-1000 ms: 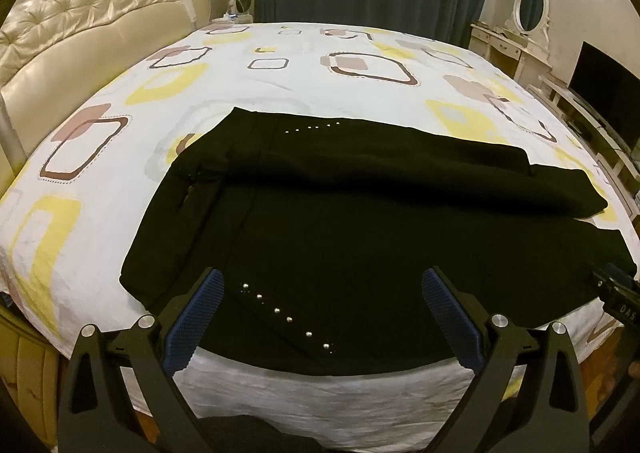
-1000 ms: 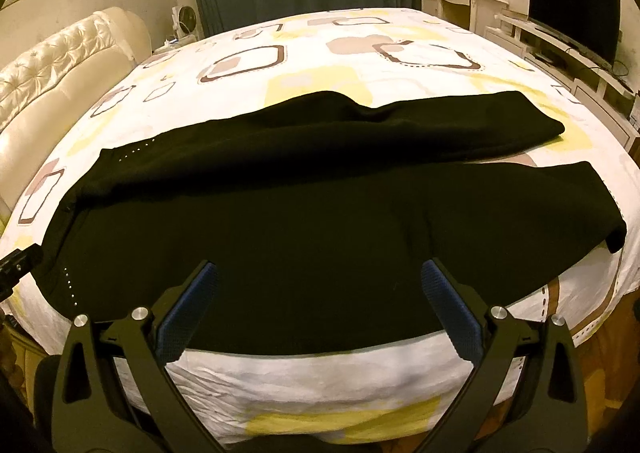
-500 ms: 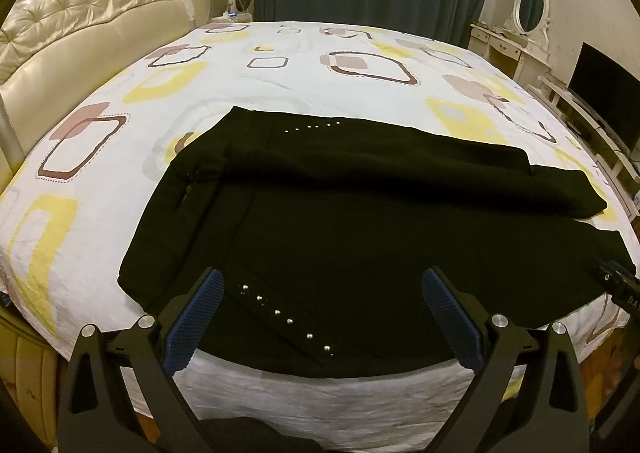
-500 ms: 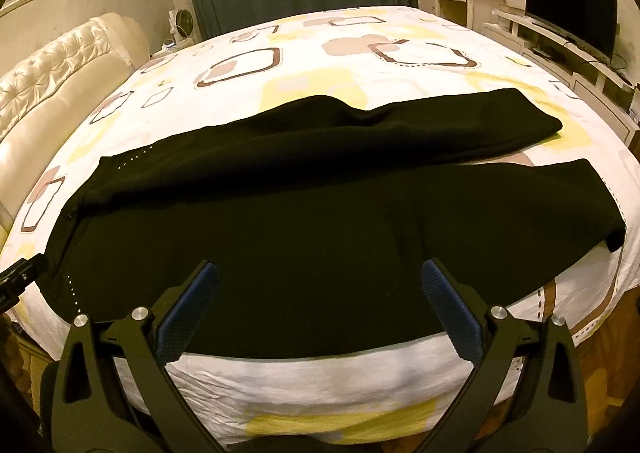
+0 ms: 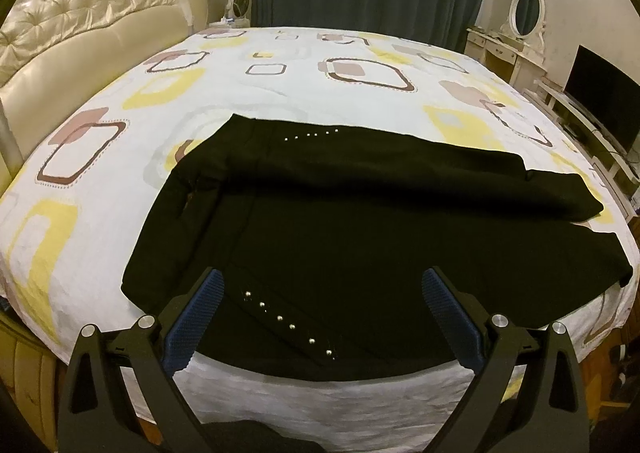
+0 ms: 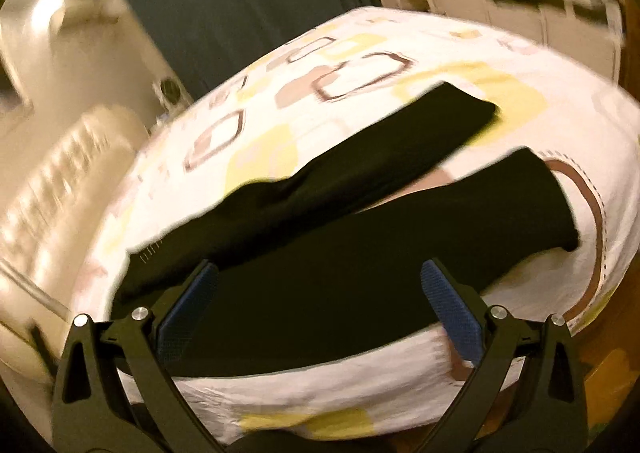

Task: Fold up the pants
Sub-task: 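Grasp the black pant leg hem with the right gripper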

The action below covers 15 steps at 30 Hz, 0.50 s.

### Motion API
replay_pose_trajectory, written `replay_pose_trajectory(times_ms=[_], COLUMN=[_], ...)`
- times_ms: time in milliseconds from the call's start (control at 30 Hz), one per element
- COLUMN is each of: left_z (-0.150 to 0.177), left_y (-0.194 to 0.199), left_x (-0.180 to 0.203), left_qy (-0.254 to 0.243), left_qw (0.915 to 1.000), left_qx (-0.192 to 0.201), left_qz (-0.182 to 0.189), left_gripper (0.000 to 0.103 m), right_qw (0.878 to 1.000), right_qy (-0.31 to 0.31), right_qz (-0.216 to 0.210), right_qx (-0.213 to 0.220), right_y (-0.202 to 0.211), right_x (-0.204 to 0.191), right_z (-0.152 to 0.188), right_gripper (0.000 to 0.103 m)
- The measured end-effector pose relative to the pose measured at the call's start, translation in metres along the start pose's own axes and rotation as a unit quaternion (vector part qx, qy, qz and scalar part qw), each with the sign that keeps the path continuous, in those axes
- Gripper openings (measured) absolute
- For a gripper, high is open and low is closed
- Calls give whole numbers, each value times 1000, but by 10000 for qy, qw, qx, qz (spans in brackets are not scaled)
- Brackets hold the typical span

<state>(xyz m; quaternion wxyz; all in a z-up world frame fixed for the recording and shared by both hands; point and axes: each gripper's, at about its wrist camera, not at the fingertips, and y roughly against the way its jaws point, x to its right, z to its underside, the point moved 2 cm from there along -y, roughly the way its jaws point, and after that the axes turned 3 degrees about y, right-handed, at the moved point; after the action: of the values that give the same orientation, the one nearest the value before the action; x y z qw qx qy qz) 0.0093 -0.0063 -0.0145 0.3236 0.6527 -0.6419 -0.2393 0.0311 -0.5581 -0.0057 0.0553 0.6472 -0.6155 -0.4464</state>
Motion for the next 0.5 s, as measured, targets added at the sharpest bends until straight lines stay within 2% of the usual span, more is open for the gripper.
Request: replay_pose_trajectory(times_ms=[67, 167, 233, 333, 500], left_z=[-1, 0, 0, 0, 1], left_y=[-1, -7, -10, -12, -19], left_x=[1, 4, 7, 11, 11], left_qy=[-38, -58, -88, -114, -30], left_qw=[10000, 9999, 9999, 9999, 9998], left_qx=[13, -85, -110, -87, -164], left_qz=[2, 27, 27, 10, -104], left_gripper=[99, 99, 99, 99, 99], right_qw=[9950, 9757, 9650, 9556, 9338], right_qy=[-982, -2148, -2561, -2885, -3453], right_qz=[-197, -427, -507, -566, -834], right_qx=[18, -65, -227, -204, 427], right_y=[13, 16, 2, -21, -48], right_x=[56, 119, 142, 163, 194], right_z=[-8, 5, 19, 27, 14], right_gripper=[101, 101, 101, 101, 101])
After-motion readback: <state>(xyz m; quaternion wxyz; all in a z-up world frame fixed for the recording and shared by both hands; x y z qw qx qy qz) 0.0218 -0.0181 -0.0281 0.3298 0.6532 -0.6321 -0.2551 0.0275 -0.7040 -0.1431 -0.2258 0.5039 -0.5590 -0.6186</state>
